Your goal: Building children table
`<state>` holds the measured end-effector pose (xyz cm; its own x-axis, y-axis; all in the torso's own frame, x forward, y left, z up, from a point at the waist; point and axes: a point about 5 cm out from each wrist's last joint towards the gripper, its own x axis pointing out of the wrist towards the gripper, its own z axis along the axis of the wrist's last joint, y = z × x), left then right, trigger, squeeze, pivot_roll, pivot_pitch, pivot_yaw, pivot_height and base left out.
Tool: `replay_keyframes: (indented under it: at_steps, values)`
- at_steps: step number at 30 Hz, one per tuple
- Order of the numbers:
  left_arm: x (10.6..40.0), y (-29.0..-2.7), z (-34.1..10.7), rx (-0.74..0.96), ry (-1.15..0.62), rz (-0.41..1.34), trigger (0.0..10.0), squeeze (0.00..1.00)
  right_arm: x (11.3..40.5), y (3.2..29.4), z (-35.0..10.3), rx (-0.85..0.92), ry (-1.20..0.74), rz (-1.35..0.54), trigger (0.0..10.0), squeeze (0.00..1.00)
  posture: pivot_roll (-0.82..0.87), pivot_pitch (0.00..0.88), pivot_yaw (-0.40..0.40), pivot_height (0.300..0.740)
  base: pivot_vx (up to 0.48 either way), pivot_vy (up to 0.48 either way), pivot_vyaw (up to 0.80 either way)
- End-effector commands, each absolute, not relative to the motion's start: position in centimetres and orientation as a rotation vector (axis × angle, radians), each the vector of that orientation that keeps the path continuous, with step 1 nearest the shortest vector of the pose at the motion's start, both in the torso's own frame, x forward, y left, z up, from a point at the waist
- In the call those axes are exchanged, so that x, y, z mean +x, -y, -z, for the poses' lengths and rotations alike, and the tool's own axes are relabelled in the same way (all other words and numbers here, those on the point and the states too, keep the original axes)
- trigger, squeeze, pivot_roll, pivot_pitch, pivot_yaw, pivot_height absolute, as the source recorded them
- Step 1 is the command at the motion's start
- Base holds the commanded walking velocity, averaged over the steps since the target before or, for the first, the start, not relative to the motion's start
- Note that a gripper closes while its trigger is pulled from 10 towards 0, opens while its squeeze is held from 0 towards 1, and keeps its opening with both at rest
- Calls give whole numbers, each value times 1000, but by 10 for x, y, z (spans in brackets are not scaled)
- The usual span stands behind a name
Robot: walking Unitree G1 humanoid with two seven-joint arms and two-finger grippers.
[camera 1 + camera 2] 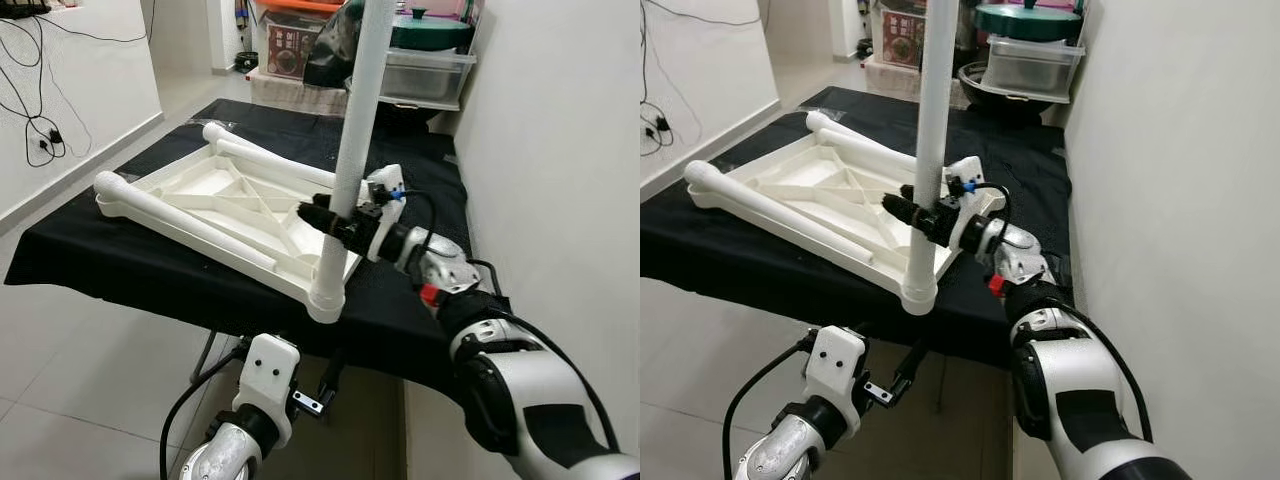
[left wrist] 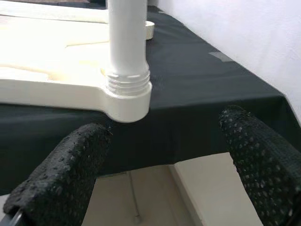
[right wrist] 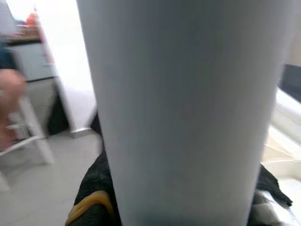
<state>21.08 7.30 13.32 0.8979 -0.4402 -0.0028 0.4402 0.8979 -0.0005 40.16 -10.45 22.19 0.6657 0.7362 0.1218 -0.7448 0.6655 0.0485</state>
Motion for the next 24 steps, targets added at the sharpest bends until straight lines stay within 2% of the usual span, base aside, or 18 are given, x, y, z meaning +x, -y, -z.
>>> replay_keyframes:
  at_steps: [1,4,6,7,8,9,10,11,14,16,18,19,22,23,24]
  values:
    - [211,-73,-132,7,-5,451,10000,0,407,111,-225,128,105,-712,0,0,99,42,-108,740,0,0,0]
    - [211,-73,-132,6,-5,451,10000,0,410,118,-225,121,109,-607,0,0,97,40,-109,740,0,0,0]
    - [212,-73,-132,5,-6,453,10000,0,415,140,-219,90,79,-343,0,0,91,40,-104,740,0,0,0]
    - [212,-74,-132,5,-6,453,10000,0,416,148,-216,80,65,-249,0,0,91,40,-104,740,0,0,0]
    - [212,-74,-132,5,-6,453,10000,0,416,148,-216,80,65,-249,0,0,91,40,-104,740,0,0,0]
    - [212,-73,-132,6,-7,455,10000,0,416,165,-208,76,17,-54,0,0,87,38,-103,740,0,0,0]
    - [212,-73,-132,6,-7,455,10000,0,416,165,-208,76,17,-54,0,0,87,38,-103,740,0,0,0]
    - [212,-73,-132,6,-7,456,10000,0,415,176,-203,72,-15,73,0,0,86,38,-102,740,0,0,0]
    - [212,-73,-132,6,-7,456,10000,0,415,176,-203,72,-15,73,0,0,86,38,-102,740,0,0,0]
    - [213,-73,-132,7,-6,460,10000,0,405,202,-192,89,-37,448,0,0,85,34,-102,740,0,0,0]
    - [213,-73,-132,7,-6,460,10000,0,405,202,-192,89,-37,448,0,0,85,34,-102,740,0,0,0]
    - [213,-73,-132,9,-7,460,10000,0,402,205,-190,108,-32,554,0,0,85,34,-102,740,0,0,0]
    - [213,-73,-132,9,-6,461,10000,0,399,204,-190,119,-25,611,0,0,84,36,-101,740,0,0,0]
    - [213,-73,-132,9,-6,460,10000,0,401,197,-194,120,-4,590,10000,0,85,35,-101,740,0,0,0]
    - [213,-73,-132,9,-6,459,10000,0,403,190,-198,131,24,545,10000,0,82,35,-100,740,0,0,0]
